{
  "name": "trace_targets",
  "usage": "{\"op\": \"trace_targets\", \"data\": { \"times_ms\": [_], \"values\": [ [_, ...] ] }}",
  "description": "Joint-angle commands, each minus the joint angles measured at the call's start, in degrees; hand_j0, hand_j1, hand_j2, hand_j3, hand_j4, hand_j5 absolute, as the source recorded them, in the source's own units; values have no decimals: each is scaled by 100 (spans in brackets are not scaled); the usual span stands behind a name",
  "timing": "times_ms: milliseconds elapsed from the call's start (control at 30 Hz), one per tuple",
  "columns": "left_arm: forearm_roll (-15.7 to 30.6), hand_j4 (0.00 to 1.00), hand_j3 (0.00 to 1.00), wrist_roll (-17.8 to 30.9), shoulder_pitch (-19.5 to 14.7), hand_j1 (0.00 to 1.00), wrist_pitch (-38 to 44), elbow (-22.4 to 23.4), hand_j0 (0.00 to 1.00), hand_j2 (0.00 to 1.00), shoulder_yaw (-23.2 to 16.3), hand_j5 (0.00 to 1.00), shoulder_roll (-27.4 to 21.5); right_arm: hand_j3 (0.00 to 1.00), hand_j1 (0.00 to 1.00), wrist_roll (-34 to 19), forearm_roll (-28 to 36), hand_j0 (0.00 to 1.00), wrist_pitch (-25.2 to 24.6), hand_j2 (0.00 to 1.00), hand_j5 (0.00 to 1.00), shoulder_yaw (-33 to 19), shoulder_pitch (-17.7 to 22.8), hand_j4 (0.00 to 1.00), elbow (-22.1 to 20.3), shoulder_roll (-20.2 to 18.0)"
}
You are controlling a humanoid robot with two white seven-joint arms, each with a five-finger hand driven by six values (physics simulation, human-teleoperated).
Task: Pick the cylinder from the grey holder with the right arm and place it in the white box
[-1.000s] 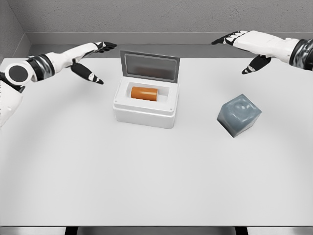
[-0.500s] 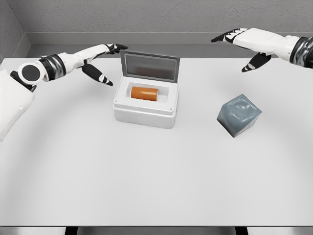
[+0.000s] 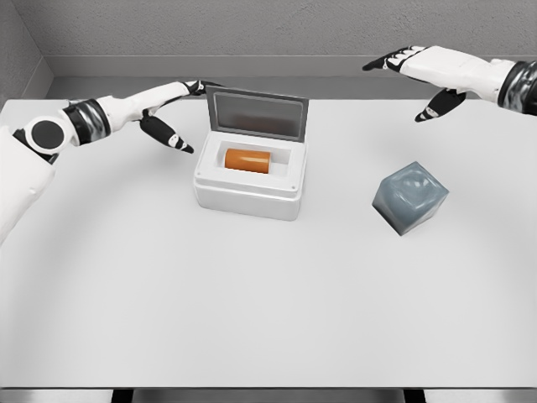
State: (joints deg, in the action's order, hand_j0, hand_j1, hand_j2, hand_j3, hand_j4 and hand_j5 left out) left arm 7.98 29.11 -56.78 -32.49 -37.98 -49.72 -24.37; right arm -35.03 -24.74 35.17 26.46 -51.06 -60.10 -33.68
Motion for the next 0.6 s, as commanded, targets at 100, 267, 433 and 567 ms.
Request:
{"op": "trace_targets", "data": {
  "times_ms": [100,267,433,567],
  "values": [
    [54,100,100,-2,44,100,-251,-8,100,100,15,100,-138,100,100,3,39,100,-17,100,100,26,18,100,-2,-7],
    [72,100,100,-2,97,100,-251,-8,100,100,6,100,-208,100,100,3,39,100,-17,100,100,149,70,100,-2,-34],
    [107,100,100,-11,158,100,-251,-17,100,100,15,100,-287,100,100,3,48,100,-17,100,100,140,70,100,-2,-113],
    [116,100,100,-11,158,100,-251,-34,100,100,15,100,-305,100,100,3,48,100,-17,100,100,140,62,100,-2,-104]
  ]
}}
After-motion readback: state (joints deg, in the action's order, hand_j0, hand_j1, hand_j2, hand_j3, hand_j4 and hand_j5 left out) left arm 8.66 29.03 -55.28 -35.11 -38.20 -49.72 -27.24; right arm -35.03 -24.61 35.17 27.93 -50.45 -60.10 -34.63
